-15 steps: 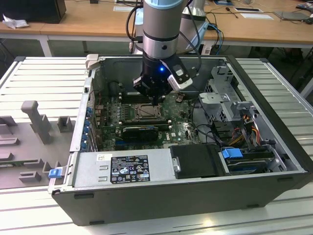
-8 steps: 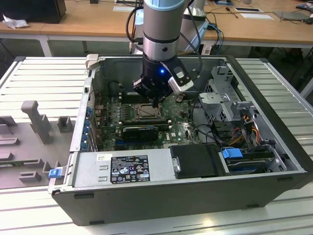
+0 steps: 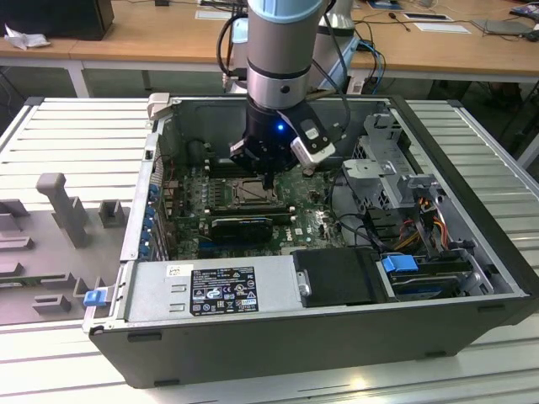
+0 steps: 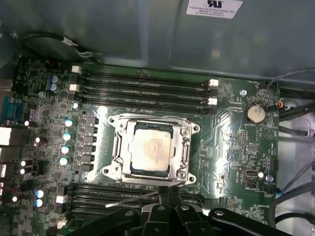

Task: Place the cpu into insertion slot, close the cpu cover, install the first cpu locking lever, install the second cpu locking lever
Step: 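Install the second cpu locking lever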

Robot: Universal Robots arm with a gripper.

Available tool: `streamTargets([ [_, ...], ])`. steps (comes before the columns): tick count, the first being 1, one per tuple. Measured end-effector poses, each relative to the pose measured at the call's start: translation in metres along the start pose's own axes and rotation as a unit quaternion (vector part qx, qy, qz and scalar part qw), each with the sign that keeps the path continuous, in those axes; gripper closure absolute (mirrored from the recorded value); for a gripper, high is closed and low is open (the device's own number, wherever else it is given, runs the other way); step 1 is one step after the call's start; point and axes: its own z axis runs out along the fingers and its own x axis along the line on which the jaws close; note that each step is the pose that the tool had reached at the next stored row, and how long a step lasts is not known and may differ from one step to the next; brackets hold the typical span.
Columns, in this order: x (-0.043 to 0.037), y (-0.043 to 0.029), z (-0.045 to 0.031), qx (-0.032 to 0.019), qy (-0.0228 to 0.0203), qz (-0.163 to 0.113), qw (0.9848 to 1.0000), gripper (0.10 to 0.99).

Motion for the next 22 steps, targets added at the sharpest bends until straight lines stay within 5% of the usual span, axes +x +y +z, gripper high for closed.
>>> streamTargets([
  [13, 0.0244, -0.0057, 0.0088, -0.0004, 0.0027, 0.000, 1.0000, 0.980],
  [18, 0.0324, -0.0065, 0.0260, -0.0005, 0.0027, 0.000, 1.0000, 0.980],
  [19, 0.0359, -0.0065, 0.0275, -0.0025, 0.0027, 0.000, 1.0000, 0.980],
  [22, 0.0442, -0.0133, 0.0282, -0.0218, 0.0009, 0.000, 0.9998, 0.980],
])
